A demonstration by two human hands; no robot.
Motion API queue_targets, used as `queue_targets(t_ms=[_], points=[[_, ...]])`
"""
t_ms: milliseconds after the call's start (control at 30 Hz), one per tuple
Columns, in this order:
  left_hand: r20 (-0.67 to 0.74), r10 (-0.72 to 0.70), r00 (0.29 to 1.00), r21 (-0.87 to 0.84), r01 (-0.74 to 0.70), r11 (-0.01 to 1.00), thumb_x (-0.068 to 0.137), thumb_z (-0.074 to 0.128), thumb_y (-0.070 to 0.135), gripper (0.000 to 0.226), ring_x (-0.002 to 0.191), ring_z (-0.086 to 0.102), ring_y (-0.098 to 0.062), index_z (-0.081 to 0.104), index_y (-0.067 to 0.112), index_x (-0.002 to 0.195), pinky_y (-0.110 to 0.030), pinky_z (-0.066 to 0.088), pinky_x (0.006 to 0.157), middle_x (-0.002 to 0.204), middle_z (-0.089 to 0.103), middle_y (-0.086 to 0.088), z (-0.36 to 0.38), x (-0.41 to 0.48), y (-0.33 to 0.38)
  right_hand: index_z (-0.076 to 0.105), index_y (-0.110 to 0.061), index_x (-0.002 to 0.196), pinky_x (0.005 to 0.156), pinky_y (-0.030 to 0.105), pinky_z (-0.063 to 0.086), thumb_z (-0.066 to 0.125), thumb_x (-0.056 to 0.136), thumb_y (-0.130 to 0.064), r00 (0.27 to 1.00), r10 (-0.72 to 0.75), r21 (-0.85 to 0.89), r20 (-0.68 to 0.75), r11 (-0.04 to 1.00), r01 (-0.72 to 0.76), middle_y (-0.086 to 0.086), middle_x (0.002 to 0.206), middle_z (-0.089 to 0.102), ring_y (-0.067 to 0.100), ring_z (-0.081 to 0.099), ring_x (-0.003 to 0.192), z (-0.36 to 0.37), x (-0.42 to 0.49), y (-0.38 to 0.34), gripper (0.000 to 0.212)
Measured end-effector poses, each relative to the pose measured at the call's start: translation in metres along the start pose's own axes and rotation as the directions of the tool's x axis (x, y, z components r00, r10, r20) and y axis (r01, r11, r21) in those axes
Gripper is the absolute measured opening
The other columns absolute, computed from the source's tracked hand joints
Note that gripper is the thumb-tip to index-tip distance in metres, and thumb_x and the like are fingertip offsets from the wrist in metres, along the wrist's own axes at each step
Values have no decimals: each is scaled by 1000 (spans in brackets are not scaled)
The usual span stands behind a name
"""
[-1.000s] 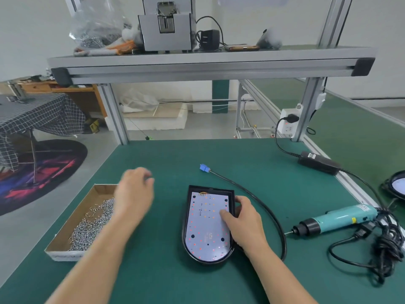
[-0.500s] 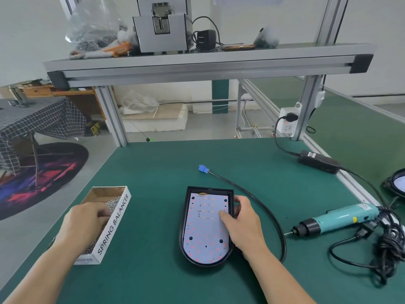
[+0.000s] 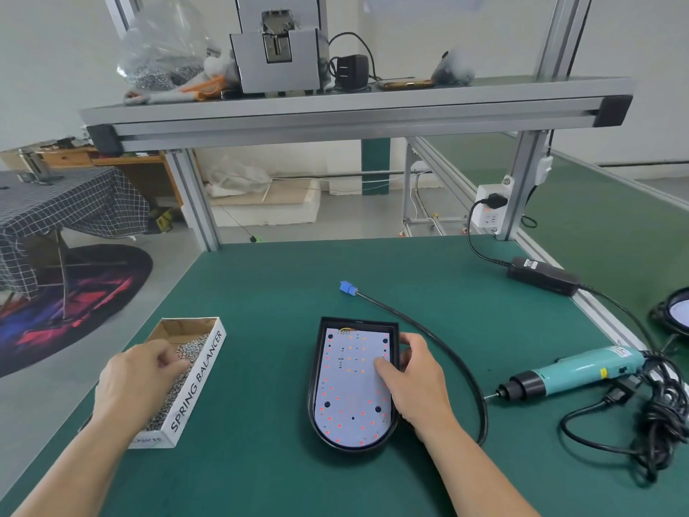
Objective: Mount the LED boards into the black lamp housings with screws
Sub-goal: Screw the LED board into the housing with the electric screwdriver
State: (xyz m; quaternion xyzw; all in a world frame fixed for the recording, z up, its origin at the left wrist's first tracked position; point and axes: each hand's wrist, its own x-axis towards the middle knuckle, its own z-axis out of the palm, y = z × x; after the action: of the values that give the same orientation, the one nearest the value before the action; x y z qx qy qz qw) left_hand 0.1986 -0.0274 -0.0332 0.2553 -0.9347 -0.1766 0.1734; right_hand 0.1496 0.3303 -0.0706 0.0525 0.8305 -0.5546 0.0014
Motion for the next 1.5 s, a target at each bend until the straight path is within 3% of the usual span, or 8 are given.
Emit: queue_targets(t_ms=[400,533,600,700,867,1133,1267,1500], points=[[151,-229,961,-355,270,895,88,76,21,21,50,57,-24,77,8,72,-29,52,56,56,68,-8,0,-2,-8,52,-35,112,66,30,48,68,82,-27,1000,-3,-11,-3,1000,3,-7,77,63,9,61,74,0,1,0,34],[452,-278,848,-809,521,274,94,64,3,11,66,65,-13,67,-7,98,-14,57,56,90,65,-17,-13,-1,1,53,-34,112,66,30,48,68,82,-27,1000,-1,-19,-7,1000,1,-7,78,63,9,61,74,-1,1,0,35],[592,-159,790,-805,590,-63,96,58,6,8,56,62,-3,63,0,97,-6,51,51,87,60,-10,-21,-8,19,53,-34,113,68,31,49,68,82,-27,1000,7,-27,-6,1000,-7,-7,78,63,8,61,75,0,0,-1,35],[742,89,664,-625,734,-266,85,62,13,8,52,53,-3,67,9,88,-7,40,42,75,57,0,-26,-30,64,53,-34,114,68,31,50,67,82,-27,1000,27,-44,2,999,-27,-8,78,63,8,61,75,0,0,-5,36],[824,290,487,-479,872,-102,89,59,9,16,47,43,-8,69,0,80,-14,29,31,65,49,-3,6,-64,164,53,-30,115,70,35,55,59,81,-21,999,48,-60,24,997,-47,-8,82,65,12,62,74,3,-3,-20,36],[818,116,564,-563,825,-46,91,58,-10,11,46,64,-12,60,-3,84,-12,37,35,77,63,-17,61,-81,208,54,-21,133,94,32,43,58,90,-58,997,-80,-322,-4,944,74,-4,117,60,16,56,109,-51,-15,-23,57],[803,153,576,-570,817,-81,95,55,-8,9,57,72,-16,59,-3,90,-12,48,42,96,62,-19,71,-80,201,52,-17,110,79,36,40,56,91,-57,892,-32,-405,-452,898,-172,5,104,64,28,58,94,-143,-25,3,44],[800,164,578,-594,801,74,98,53,-7,13,50,69,-11,61,-3,89,-13,47,41,71,70,-14,69,-85,206,19,-6,143,85,44,57,67,86,-56,863,312,-393,-398,791,-468,7,79,61,31,73,71,-180,7,21,89]])
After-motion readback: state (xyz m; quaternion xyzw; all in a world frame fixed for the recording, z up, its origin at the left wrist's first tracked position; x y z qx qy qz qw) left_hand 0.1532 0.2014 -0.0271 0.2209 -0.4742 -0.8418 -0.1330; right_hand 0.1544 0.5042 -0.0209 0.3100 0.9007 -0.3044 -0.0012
